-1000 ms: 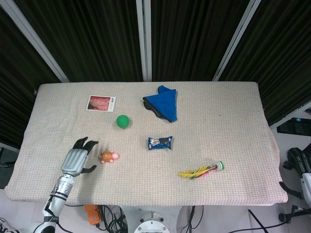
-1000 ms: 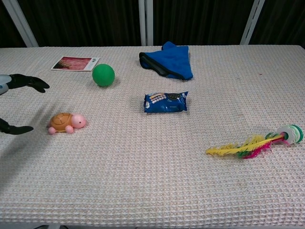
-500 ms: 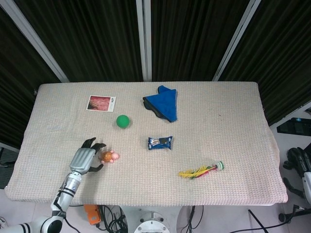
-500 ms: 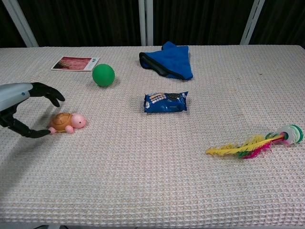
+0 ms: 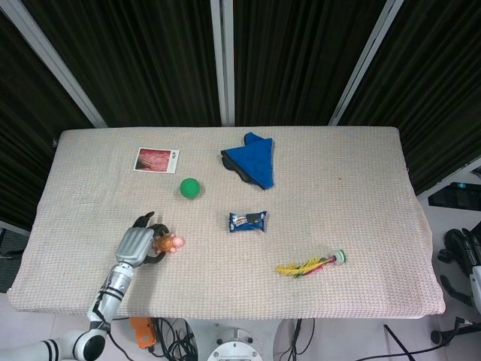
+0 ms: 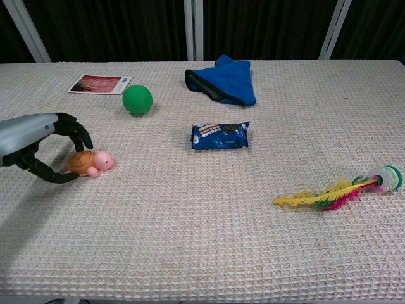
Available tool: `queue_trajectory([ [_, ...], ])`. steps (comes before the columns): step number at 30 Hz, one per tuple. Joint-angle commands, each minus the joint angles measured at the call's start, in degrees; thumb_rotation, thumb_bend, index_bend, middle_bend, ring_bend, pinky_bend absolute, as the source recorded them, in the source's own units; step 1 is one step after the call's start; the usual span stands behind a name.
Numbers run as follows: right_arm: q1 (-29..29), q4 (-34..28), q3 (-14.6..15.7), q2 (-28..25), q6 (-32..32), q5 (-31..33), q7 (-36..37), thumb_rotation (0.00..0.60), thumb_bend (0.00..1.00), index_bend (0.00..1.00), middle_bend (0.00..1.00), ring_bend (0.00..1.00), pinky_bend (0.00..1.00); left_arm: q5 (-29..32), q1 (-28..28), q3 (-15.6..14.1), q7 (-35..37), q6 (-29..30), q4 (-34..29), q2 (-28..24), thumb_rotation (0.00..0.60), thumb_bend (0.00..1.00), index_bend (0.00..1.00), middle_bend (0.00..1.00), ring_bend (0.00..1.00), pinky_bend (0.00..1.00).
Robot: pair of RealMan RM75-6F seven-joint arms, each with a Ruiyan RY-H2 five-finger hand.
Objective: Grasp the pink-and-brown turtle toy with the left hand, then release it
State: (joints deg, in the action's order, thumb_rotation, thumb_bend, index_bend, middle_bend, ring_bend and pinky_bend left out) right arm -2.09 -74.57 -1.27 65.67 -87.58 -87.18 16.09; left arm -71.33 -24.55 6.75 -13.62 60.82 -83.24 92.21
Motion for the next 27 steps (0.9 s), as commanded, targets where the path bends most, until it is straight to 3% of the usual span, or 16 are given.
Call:
queue_trajectory([
  [1,0.1,0.1,0.0,0.0,0.2,0.0,0.1,0.6,0.23,0.0,0.0,0.0,0.0,0.4,-0.1,0.1,0.0,0.4,0.5,0.5,0.6,0.26,0.43,0.46,0.07,0.13],
  [12,0.1,0.0,0.1,0.1,0.5,0.1,-0.1,0.6,0.23,0.0,0.0,0.0,0.0,1.2,0.0,-0.1,-2.7,3.0,3.6,2.8,0.6,0.29,0.69,0.72,0.29,0.28],
  [17,0.0,-0.1,0.1,0.0,0.3,0.1,-0.1,0.6,0.23,0.0,0.0,0.0,0.0,1.3,0.0,-0.4,-4.0,3.7,4.5,3.6,0.6,0.3,0.73,0.75,0.32,0.28],
  [20,0.0,-0.2,0.0,0.0,0.3,0.1,-0.2,0.6,0.23,0.0,0.0,0.0,0.0,0.0,-0.1,-0.9,-2.5,3.5,3.8,2.8,0.6,0.27,0.66,0.68,0.31,0.28],
  [24,0.0,-0.2,0.0,0.0,0.2,0.0,-0.1,0.6,0.23,0.0,0.0,0.0,0.0,-2.1,-0.2,-1.6,1.3,2.9,3.0,1.1,0.6,0.18,0.43,0.45,0.23,0.28],
  [27,-0.1,-0.1,0.0,0.1,-0.1,0.0,0.0,0.6,0.23,0.0,0.0,0.0,0.0,-3.2,0.0,-1.9,3.0,3.4,2.6,0.2,0.6,0.16,0.37,0.37,0.18,0.28],
])
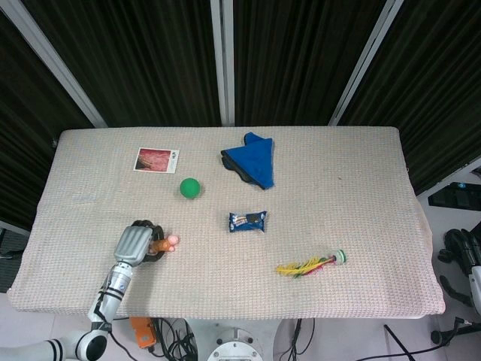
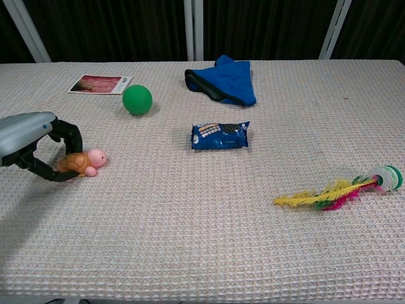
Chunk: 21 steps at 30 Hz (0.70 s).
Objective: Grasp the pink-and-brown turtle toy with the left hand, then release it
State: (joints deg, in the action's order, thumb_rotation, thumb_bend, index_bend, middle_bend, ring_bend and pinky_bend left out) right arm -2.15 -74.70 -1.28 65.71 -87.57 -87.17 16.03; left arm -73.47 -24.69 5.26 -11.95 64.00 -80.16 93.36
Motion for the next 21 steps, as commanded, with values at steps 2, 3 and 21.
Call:
queue_trajectory([
  [2,0.0,0.2,0.0,0.1,-0.1,0.0,0.0,0.6,0.23,0.0,0.0,0.0,0.0,-1.5,0.2,-0.5,1.9,0.5,-0.9,-1.4,0.6,0.16,0.36,0.35,0.17,0.28],
  [3,0.0,0.1,0.0,0.1,-0.1,0.0,0.0,0.6,0.23,0.0,0.0,0.0,0.0,-1.6,0.2,-0.6,2.0,0.4,-1.1,-1.6,0.6,0.16,0.36,0.35,0.17,0.28],
  [21,0.3,-0.3,-0.1,0.1,0.5,0.1,-0.7,0.6,0.23,0.0,0.0,0.0,0.0,-0.3,-0.5,-0.1,4.2,-1.2,1.9,0.2,0.6,0.29,0.53,0.5,0.21,0.3],
])
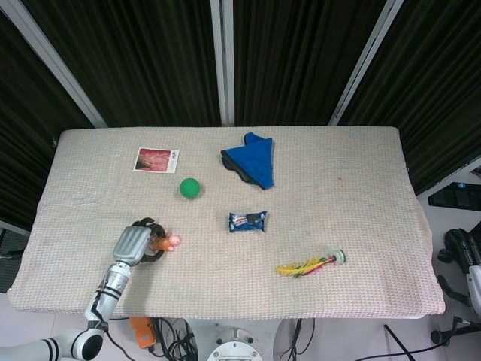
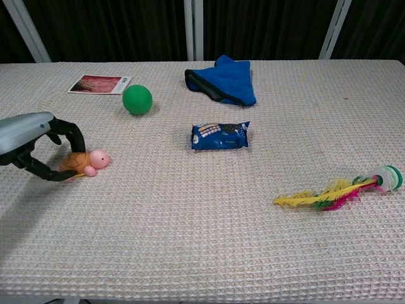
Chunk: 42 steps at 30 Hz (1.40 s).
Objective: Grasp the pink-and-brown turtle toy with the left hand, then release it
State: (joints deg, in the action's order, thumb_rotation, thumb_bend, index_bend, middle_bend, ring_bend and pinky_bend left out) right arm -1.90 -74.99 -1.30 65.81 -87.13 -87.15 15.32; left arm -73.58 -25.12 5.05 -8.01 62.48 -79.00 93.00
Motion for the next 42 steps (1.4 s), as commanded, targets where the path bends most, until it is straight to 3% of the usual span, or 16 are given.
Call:
queue_trajectory([
  [1,0.0,0.0,-0.1,-0.1,0.1,0.2,0.1,0.6,0.23,0.0,0.0,0.0,0.0,-0.4,-0.1,0.1,0.5,0.4,1.2,0.8,0.6,0.31,0.56,0.53,0.23,0.31],
  [7,0.2,0.1,0.0,0.1,0.3,0.1,0.0,0.6,0.23,0.0,0.0,0.0,0.0,-0.7,-0.1,0.4,0.5,1.4,3.1,2.2,0.6,0.37,0.69,0.65,0.34,0.34],
  [12,0.1,0.1,0.0,0.0,0.2,0.1,0.0,0.6,0.23,0.0,0.0,0.0,0.0,0.1,-0.1,0.3,-1.1,1.1,3.5,2.4,0.6,0.38,0.72,0.68,0.37,0.34],
  [15,0.0,0.0,-0.1,0.0,0.1,0.1,0.0,0.6,0.23,0.0,0.0,0.0,0.0,0.1,-0.1,0.2,-1.2,0.8,2.7,1.9,0.6,0.35,0.67,0.65,0.36,0.34],
  [22,-0.1,-0.1,-0.1,-0.1,-0.1,0.1,0.1,0.6,0.23,0.0,0.0,0.0,0.0,-2.1,-0.1,-0.3,1.8,0.9,-1.7,-1.6,0.6,0.2,0.33,0.4,0.2,0.34],
  [27,0.0,0.2,-0.1,0.2,0.3,0.3,0.2,0.6,0.23,0.0,0.0,0.0,0.0,-2.7,0.5,-0.4,1.6,2.5,-3.3,-3.0,0.6,0.19,0.32,0.36,0.17,0.34],
  [37,0.0,0.2,-0.1,0.2,0.3,0.3,-0.2,0.6,0.23,0.0,0.0,0.0,0.0,-0.7,-0.1,-0.5,1.1,-0.2,-2.4,-2.4,0.6,0.19,0.37,0.39,0.17,0.36],
  [42,0.0,0.4,-0.1,0.3,0.6,0.6,0.1,0.6,0.23,0.0,0.0,0.0,0.0,0.8,-0.5,0.2,0.3,-0.7,-1.2,-1.0,0.6,0.23,0.44,0.48,0.2,0.37],
])
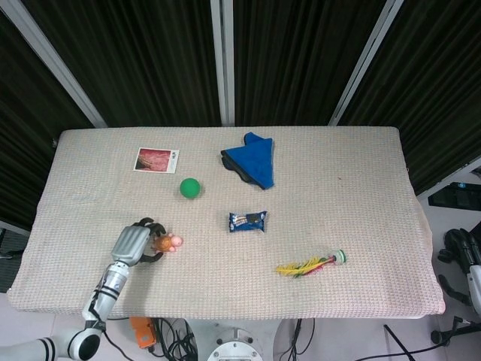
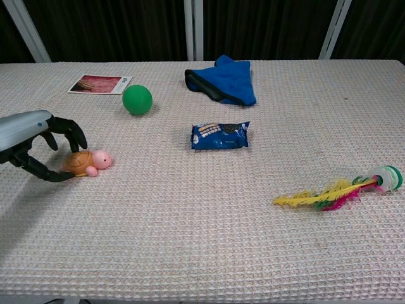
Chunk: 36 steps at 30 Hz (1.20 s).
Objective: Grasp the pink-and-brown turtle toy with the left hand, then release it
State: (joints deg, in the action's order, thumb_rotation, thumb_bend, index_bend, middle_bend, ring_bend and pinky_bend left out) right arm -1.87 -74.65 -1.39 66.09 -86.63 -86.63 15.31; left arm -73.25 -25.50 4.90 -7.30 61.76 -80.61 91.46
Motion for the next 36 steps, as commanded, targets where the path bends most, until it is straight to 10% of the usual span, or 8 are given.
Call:
queue_trajectory([
  [1,0.0,0.2,0.0,0.0,0.1,0.1,0.1,0.6,0.23,0.0,0.0,0.0,0.0,0.7,-0.1,0.4,-0.9,0.3,0.7,0.9,0.6,0.24,0.48,0.51,0.21,0.37],
  [18,0.1,0.9,0.0,0.3,0.5,0.2,0.9,0.6,0.23,0.0,0.0,0.0,0.0,3.7,-0.3,1.5,-4.8,0.7,1.0,2.9,0.6,0.38,0.73,0.75,0.43,0.41],
  [27,-0.3,-0.2,0.1,-0.2,-0.9,-0.6,0.5,0.6,0.23,0.0,0.0,0.0,0.0,-1.6,0.8,-0.2,-3.0,3.7,-5.7,-3.6,0.6,0.17,0.13,0.06,0.01,0.18],
  [36,-0.1,-2.1,0.4,0.0,-2.2,-2.4,-0.9,0.6,0.23,0.0,0.0,0.0,0.0,-10.9,9.4,-4.4,-3.6,19.9,-11.2,-15.0,0.6,0.15,0.09,0.0,0.0,0.04],
])
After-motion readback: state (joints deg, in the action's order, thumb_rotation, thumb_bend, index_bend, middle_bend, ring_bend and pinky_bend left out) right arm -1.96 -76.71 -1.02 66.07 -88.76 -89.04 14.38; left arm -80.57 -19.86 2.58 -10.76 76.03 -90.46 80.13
